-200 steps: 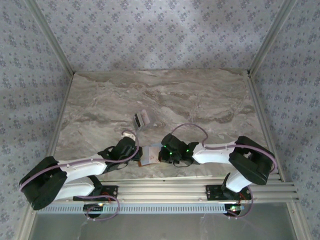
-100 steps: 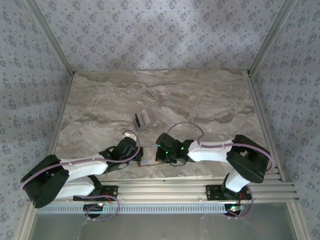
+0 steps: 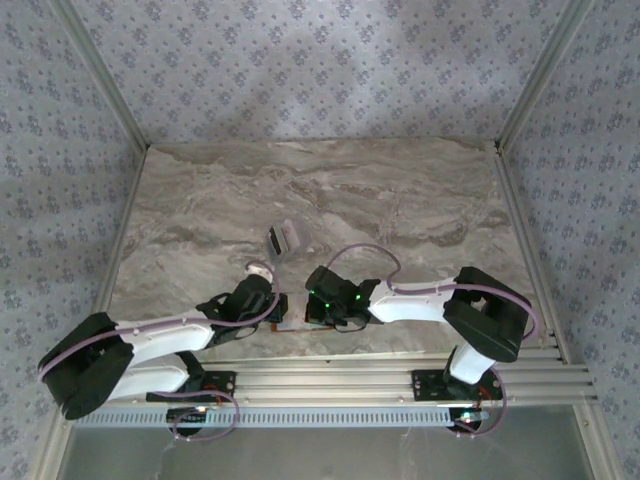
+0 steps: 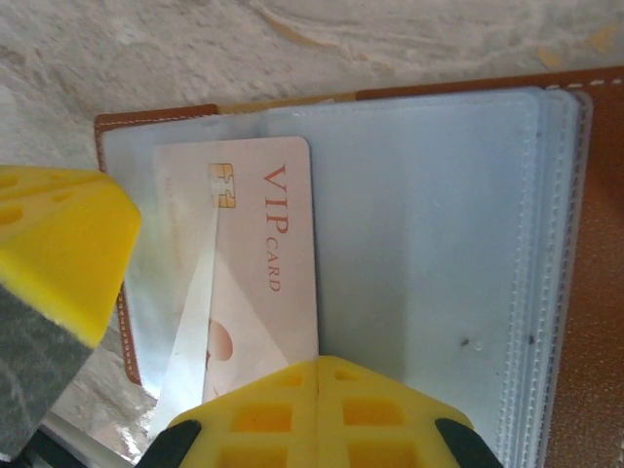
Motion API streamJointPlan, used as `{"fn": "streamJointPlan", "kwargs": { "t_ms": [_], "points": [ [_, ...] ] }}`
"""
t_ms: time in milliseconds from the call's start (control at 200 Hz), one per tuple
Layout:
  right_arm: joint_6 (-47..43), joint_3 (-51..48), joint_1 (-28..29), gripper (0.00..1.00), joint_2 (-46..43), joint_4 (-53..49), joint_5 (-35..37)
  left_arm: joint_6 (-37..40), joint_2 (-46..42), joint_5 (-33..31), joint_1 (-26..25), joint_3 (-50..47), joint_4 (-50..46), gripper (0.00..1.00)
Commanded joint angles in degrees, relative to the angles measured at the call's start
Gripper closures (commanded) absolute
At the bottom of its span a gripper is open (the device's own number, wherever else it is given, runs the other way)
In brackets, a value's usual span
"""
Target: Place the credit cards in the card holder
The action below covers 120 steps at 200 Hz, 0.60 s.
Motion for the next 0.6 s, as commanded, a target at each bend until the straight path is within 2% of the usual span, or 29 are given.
{"fn": "streamJointPlan", "kwargs": {
  "t_ms": [0, 95, 200, 375, 595],
  "points": [
    [0.10, -1.28, -0.16, 1.00, -0.15, 1.81, 1.47, 0.12, -4.16, -0.64, -0.56, -0.62, -2.79, 0.83],
    [-0.13, -1.68, -0.26, 1.00, -0.92, 1.46, 1.87, -0.69, -8.41, -3.75, -0.54, -1.42, -6.85, 0.79],
    [-0.31, -2.21, -0.47, 1.00, -1.46, 1.41, 1.94, -1.27, -12.65, -4.44, -0.61, -2.91, -8.96, 0.78],
    [-0.99, -2.05, -0.58, 1.00, -2.00, 1.21, 1.70, -1.73, -15.52, -4.50, -0.54, -4.42, -10.37, 0.96],
    [-1.41, -1.53, -0.47, 1.00, -1.44, 1.34, 1.11, -1.63, -10.72, -2.51, -0.60, -4.32, -7.60, 0.98]
  ]
}}
